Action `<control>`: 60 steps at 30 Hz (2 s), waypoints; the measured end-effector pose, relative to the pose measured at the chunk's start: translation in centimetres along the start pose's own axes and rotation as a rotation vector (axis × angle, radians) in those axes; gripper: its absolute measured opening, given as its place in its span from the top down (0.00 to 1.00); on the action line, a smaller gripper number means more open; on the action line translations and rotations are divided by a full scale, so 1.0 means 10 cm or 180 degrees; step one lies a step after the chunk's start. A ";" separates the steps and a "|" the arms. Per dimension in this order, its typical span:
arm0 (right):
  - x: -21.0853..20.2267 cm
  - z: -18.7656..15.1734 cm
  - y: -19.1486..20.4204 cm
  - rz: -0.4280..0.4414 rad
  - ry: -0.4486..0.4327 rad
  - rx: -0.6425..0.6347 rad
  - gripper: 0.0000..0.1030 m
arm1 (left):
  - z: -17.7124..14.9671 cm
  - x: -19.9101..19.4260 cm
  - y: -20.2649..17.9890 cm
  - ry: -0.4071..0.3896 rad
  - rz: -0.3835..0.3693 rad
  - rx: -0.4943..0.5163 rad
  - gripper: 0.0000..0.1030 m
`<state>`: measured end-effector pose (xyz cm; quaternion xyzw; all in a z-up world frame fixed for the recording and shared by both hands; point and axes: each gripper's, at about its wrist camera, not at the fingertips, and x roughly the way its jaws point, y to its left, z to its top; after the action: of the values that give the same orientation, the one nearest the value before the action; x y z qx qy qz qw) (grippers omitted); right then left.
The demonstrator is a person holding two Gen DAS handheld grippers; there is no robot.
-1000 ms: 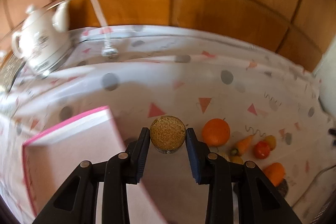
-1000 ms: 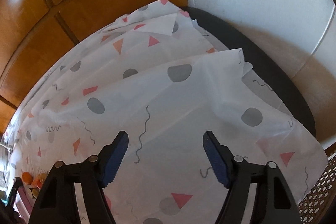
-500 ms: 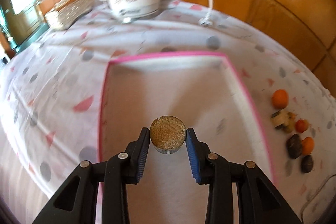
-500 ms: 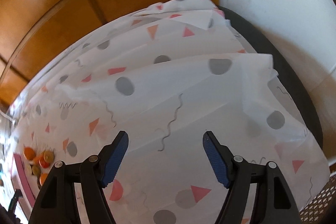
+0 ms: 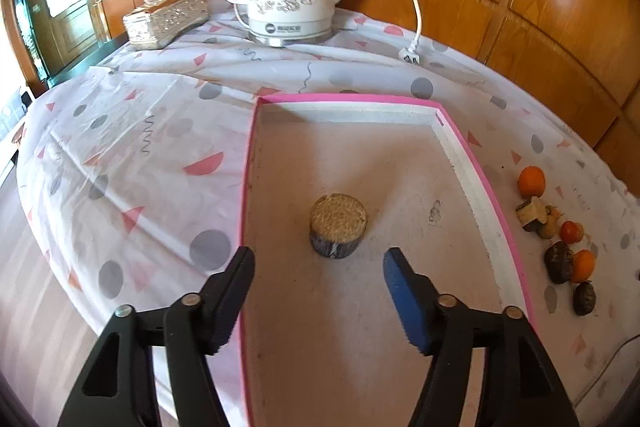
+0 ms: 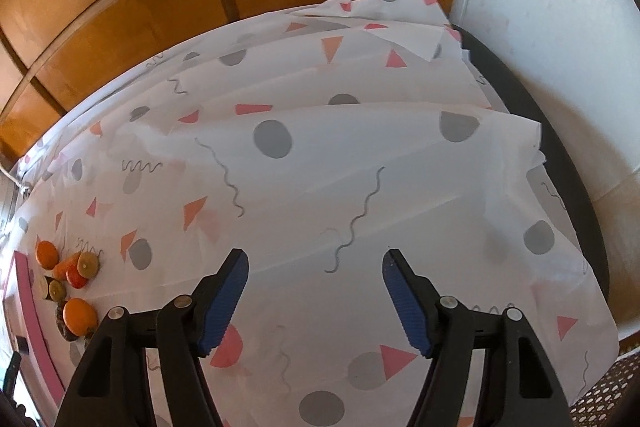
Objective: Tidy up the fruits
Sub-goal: 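Carry the log slice into the pink tray and open the left gripper, then reach the right gripper to the dark brown round fruit and grasp it, then carry the brown fruit into the tray and open the right gripper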
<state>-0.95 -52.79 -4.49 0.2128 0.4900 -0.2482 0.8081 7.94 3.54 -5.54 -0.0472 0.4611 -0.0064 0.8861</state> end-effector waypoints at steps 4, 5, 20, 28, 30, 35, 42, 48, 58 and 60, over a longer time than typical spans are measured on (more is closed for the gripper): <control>-0.02 -0.06 0.21 0.0259 -0.0009 -0.0299 0.38 | -0.05 -0.16 0.05 -0.0136 -0.0001 0.0030 0.26; -0.03 -0.08 0.29 0.0311 -0.0015 -0.0435 0.39 | -0.06 -0.20 0.06 -0.0171 -0.0005 0.0038 0.25; -0.15 -0.68 1.37 0.1067 0.0126 -0.2068 0.42 | -0.28 -0.44 0.02 -0.0246 -0.0078 0.0213 0.21; -0.11 -0.92 1.82 0.1172 0.0263 -0.2461 0.37 | -0.38 -0.49 0.06 -0.0227 -0.0115 0.0108 0.15; -0.05 -0.97 1.92 0.1105 0.0282 -0.2522 0.37 | -0.40 -0.51 0.07 -0.0230 -0.0123 0.0083 0.15; 0.11 -1.03 2.07 0.0898 0.0344 -0.2562 0.37 | -0.41 -0.59 0.08 -0.0310 -0.0106 0.0086 0.13; 0.13 -1.20 2.14 0.0772 0.0405 -0.2672 0.54 | -0.40 -0.60 0.18 -0.0326 -0.0060 -0.0053 0.09; 0.01 -1.43 2.12 0.0931 0.0494 -0.2688 0.54 | -0.41 -0.61 0.27 -0.0354 -0.0021 -0.0185 0.09; -0.36 -1.58 2.39 0.1454 0.0349 -0.2660 0.54 | -0.41 -0.60 0.35 -0.0362 -0.0023 -0.0270 0.09; -0.48 -1.61 2.49 0.1527 0.0285 -0.2684 0.55 | -0.41 -0.59 0.37 -0.0361 -0.0029 -0.0296 0.09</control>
<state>1.34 -22.86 -4.61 -0.0157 0.5193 0.1746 0.8364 1.03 7.18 -3.37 -0.0907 0.4097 0.0137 0.9076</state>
